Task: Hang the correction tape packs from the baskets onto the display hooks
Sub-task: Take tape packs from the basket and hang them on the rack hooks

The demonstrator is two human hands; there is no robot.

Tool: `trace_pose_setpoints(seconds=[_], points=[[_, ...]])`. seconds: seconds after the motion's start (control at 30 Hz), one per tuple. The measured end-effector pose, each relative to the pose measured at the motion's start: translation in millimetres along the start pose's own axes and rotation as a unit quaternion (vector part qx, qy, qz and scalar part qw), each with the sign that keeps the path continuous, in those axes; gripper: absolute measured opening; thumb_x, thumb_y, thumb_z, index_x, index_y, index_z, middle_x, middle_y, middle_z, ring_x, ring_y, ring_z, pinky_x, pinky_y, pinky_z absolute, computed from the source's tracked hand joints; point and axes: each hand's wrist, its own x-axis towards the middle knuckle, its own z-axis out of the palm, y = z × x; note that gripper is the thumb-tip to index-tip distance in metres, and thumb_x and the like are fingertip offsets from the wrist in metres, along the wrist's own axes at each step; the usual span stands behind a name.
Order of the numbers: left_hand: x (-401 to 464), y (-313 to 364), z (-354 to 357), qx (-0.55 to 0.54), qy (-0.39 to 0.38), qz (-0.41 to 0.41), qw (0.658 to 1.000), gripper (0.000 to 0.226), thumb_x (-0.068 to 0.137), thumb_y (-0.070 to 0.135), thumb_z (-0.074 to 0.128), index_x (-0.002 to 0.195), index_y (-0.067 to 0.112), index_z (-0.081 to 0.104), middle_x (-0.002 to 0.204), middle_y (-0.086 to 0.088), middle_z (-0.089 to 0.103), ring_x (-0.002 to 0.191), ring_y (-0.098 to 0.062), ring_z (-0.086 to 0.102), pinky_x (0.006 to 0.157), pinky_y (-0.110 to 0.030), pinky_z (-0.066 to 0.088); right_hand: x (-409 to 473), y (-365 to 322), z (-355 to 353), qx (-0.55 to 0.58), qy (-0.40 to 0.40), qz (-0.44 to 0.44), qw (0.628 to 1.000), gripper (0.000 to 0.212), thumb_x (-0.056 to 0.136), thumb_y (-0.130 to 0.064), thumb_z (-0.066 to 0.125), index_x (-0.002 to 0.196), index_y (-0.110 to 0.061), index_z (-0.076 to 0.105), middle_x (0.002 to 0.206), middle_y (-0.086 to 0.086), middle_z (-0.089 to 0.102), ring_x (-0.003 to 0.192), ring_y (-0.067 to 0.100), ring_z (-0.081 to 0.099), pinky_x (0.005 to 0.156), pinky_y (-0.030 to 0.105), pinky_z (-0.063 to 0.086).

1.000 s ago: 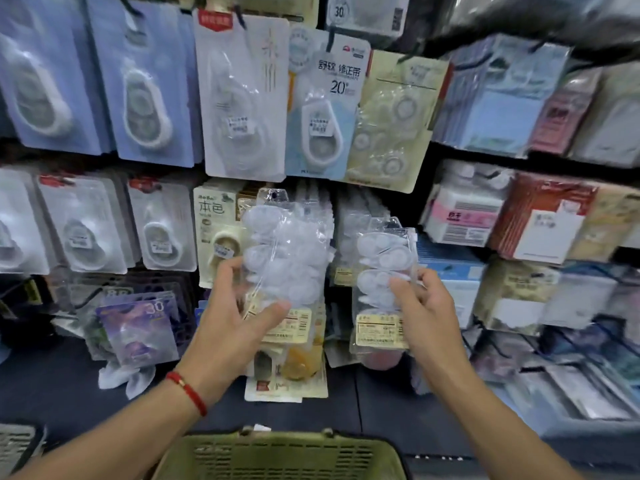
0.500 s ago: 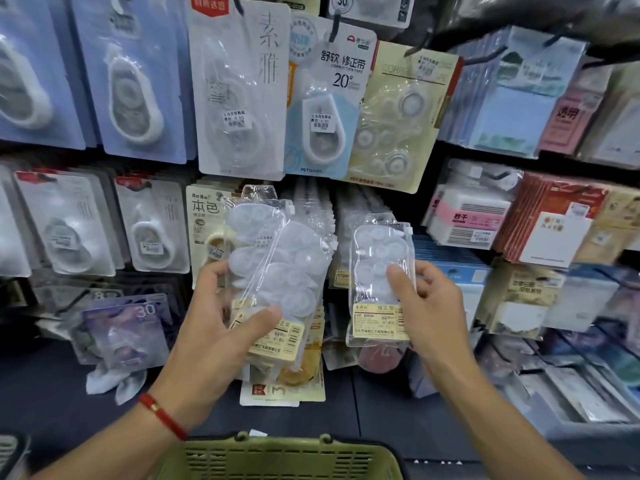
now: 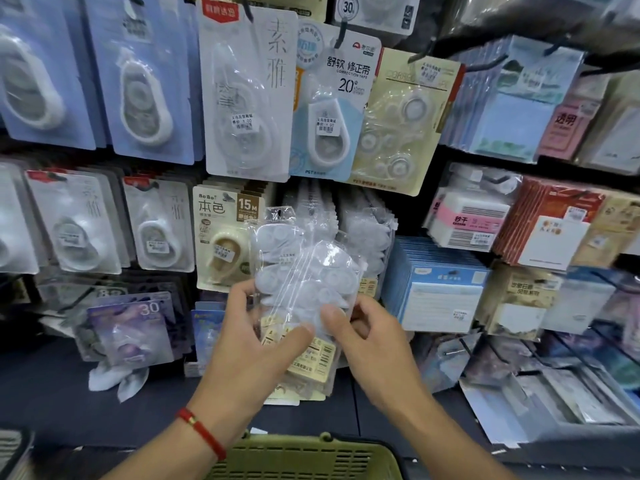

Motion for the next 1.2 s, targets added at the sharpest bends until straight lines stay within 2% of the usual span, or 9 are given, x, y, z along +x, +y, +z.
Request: trace_pose_setpoints(seconds=[0.2,0.3,0.43,0.57,0.77,0.9,1.0,1.07,1.2], points=[[-0.4,2.1,-2.9,-0.031,0.007,-0.026,0.999,0.058,0.072,0.023,0.097,0.107,0.047,0.059,0.110,0.004,0.080,0.095,-0.023,0.080,0.067,-0.038,0.066,2.6,-3.4,-16.1,0.040,0.051,-0.034,0.997,0.011,0.098,-0.041,0.069,0.104,-0.033,0.074,0.101,-0.001,0.080,0.091,0.021,0.079,0.073,0.042,0.065],[1.6,1.1,-6.2,0.003,0.021,-0.018,1.000,0.054,0.085,0.008,0.084,0.113,0.044,0.056,0.110,0.007,0.080,0.096,-0.020,0.080,0.068,-0.034,0.065,7.1,-5.1,-30.4,0.029,0.115,-0.054,0.991,0.018,0.103,-0.044,0.063,0.101,-0.028,0.068,0.095,0.018,0.071,0.084,0.040,0.069,0.075,0.055,0.059],[3.3,2.3,-8.9,0.023,0.027,-0.015,0.999,0.055,0.088,0.004,0.081,0.109,0.048,0.056,0.106,0.009,0.080,0.091,-0.019,0.080,0.066,-0.033,0.065,15.3,-5.2,-46.6,0.008,0.141,-0.063,0.988,0.013,0.104,-0.043,0.059,0.107,-0.036,0.070,0.089,-0.006,0.074,0.078,0.015,0.068,0.072,0.041,0.053],[2.5,4.5,-9.6,0.031,0.032,0.002,0.999,0.058,0.087,0.003,0.081,0.105,0.053,0.058,0.104,0.012,0.080,0.090,-0.015,0.080,0.063,-0.029,0.064,20.0,2.0,-51.8,0.018,0.136,-0.048,0.989,0.017,0.104,-0.045,0.062,0.115,-0.037,0.072,0.103,-0.003,0.079,0.095,0.023,0.075,0.084,0.047,0.060],[2.6,4.9,-9.8,0.018,0.033,0.002,0.999,0.057,0.087,0.001,0.081,0.110,0.048,0.058,0.106,0.011,0.080,0.090,-0.015,0.080,0.060,-0.030,0.063,23.4,0.5,-56.1,0.024,0.127,-0.047,0.991,0.029,0.096,-0.057,0.063,0.116,-0.039,0.073,0.102,-0.002,0.080,0.090,0.021,0.076,0.077,0.045,0.060],[2.6,3.3,-11.4,0.012,0.026,0.002,1.000,0.055,0.086,0.006,0.084,0.114,0.046,0.058,0.109,0.007,0.080,0.092,-0.019,0.080,0.066,-0.031,0.064,25.0,-0.2,-58.8,0.025,0.125,-0.048,0.991,0.014,0.105,-0.040,0.062,0.111,-0.040,0.075,0.097,0.000,0.079,0.081,0.013,0.073,0.069,0.041,0.057],[1.5,4.8,-10.7,0.004,0.024,-0.002,1.000,0.055,0.078,0.016,0.087,0.114,0.047,0.058,0.111,0.006,0.080,0.092,-0.022,0.080,0.068,-0.035,0.065,23.4,-2.1,-59.4,-0.063,0.135,-0.044,0.988,0.027,0.105,-0.042,0.059,0.131,-0.043,0.063,0.114,-0.021,0.073,0.104,0.001,0.068,0.085,0.024,0.049],[-0.1,7.2,-9.6,-0.001,0.022,-0.008,1.000,0.057,0.067,0.031,0.087,0.112,0.049,0.057,0.112,0.006,0.079,0.092,-0.023,0.080,0.071,-0.042,0.066,19.3,-5.2,-58.5,-0.195,0.177,-0.074,0.962,0.043,0.103,-0.041,0.060,0.145,-0.034,0.052,0.129,-0.017,0.059,0.117,0.003,0.058,0.094,0.025,0.045],[-1.4,6.8,-6.5,-0.013,0.009,-0.014,1.000,0.063,0.060,0.043,0.088,0.115,0.047,0.056,0.116,0.001,0.079,0.096,-0.027,0.080,0.075,-0.047,0.065,7.6,-10.5,-37.5,-0.187,0.113,-0.125,0.968,0.019,0.100,-0.043,0.065,0.119,-0.044,0.062,0.117,-0.017,0.065,0.106,-0.002,0.062,0.084,0.011,0.047]])
